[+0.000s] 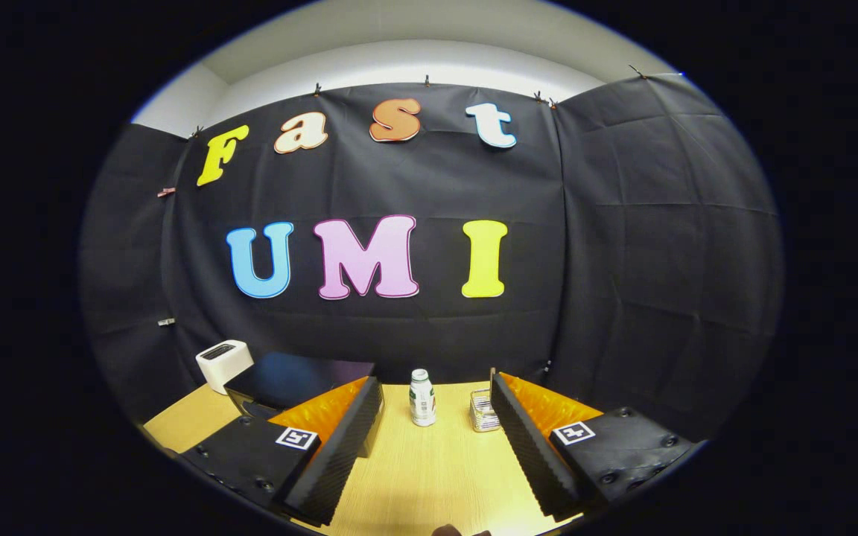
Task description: Open the toaster oven, put the food inside, and close the toaster oven door.
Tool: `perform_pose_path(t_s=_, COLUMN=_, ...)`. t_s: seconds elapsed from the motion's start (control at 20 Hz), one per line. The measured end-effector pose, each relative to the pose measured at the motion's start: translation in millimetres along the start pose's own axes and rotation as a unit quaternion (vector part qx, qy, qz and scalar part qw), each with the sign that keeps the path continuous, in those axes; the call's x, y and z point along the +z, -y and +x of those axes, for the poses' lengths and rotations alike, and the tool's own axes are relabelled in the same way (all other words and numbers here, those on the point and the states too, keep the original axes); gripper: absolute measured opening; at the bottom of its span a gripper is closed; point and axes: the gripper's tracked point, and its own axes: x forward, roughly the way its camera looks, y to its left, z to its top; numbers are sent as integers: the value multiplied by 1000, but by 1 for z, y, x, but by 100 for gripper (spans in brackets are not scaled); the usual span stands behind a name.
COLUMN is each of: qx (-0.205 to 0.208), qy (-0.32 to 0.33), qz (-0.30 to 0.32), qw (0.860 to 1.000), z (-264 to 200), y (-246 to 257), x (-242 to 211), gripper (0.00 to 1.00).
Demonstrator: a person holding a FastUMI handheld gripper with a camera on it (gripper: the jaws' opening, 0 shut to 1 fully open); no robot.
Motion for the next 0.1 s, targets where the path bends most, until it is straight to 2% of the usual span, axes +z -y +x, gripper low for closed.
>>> perform_pose_path(t_s=0.1, qx=0, qy=-2, qz=0, qw=1000, z=0, y=-1, x=0, gripper=99)
